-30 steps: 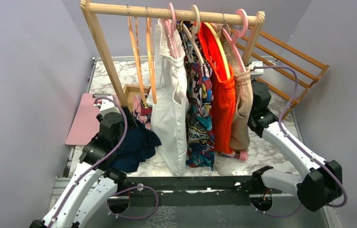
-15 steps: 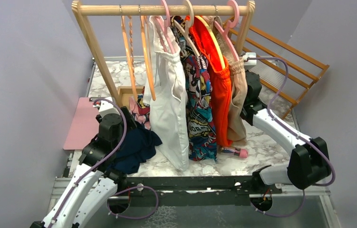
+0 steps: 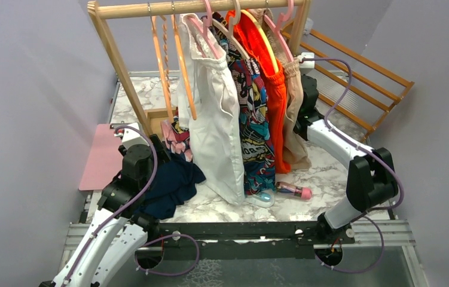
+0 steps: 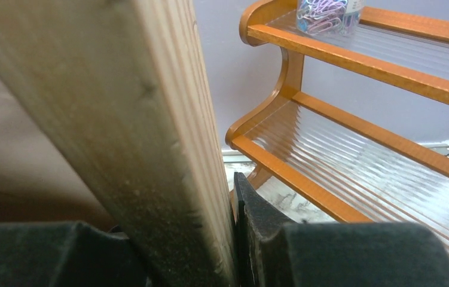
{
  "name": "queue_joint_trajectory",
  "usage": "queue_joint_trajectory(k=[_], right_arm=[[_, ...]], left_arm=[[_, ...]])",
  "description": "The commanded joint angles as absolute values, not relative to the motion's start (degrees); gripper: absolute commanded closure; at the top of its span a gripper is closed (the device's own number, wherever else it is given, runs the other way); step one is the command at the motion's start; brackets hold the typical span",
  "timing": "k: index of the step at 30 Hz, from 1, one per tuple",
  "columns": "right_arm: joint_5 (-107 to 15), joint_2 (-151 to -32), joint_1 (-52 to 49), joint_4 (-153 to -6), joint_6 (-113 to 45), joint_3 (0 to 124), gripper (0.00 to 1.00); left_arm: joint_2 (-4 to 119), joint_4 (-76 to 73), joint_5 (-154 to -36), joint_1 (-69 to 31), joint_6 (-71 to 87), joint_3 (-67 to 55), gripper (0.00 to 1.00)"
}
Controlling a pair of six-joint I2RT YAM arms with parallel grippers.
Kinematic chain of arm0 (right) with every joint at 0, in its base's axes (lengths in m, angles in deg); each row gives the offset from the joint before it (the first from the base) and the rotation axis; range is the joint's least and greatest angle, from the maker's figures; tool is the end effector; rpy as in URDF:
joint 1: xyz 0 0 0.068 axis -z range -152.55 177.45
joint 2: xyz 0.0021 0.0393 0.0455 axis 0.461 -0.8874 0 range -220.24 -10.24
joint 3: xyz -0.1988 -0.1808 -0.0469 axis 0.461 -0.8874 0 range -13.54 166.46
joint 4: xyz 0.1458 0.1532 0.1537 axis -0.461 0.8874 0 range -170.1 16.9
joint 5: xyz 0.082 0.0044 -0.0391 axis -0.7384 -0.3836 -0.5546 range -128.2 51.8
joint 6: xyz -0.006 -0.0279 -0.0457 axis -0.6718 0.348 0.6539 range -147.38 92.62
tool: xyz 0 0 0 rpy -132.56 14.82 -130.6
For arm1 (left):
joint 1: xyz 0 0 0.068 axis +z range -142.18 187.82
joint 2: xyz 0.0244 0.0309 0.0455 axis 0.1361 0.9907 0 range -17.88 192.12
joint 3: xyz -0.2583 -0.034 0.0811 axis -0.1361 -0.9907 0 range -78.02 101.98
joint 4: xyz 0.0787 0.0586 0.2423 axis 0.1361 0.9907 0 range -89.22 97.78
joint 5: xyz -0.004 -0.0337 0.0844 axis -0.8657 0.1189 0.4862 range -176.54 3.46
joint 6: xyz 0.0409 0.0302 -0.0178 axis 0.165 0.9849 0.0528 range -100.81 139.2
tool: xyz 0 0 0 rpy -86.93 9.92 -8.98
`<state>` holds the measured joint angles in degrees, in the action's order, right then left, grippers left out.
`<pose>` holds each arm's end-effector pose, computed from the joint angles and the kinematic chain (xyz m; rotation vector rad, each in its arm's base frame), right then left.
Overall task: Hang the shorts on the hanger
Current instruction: Move the clothesline to the center of the board.
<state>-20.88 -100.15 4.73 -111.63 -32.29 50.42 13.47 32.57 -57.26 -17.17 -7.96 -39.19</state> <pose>0.3487 0.1345 0.3348 0.0163 1.4800 0.1683 0.1209 -0.0373 0.2990 -0.3586 1.9060 -0.0939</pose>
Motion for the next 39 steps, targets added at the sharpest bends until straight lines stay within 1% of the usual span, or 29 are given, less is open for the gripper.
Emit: queue_joint_trajectory(k=[1,8,21,34,39], right_arm=[[-30.3,-104.5,1.5,-118.5,-37.2,55.2,0.99],[-24.9,-109.5,1.4,-121.0,-34.0,59.5,0.99],[-24.7,-116.2,3.3,-122.1,-28.6,65.3,0.99],[-21.0,-121.6,7.1,-122.5,-25.6,72.0,0.99],[-19.3,-124.2,9.0,-121.1,-27.2,76.3,0.99]], left_arm=[[13.6,31.2,-56.3,-17.4,-8.2,-39.5,0.29],[13.7,31.1,-56.0,-17.4,-8.2,-39.6,0.29],[13.7,31.1,-56.4,-17.5,-8.7,-39.9,0.29],[14.8,30.7,-56.9,-17.5,-8.4,-40.0,0.3],[15.4,30.7,-57.2,-17.4,-8.3,-39.9,0.3]])
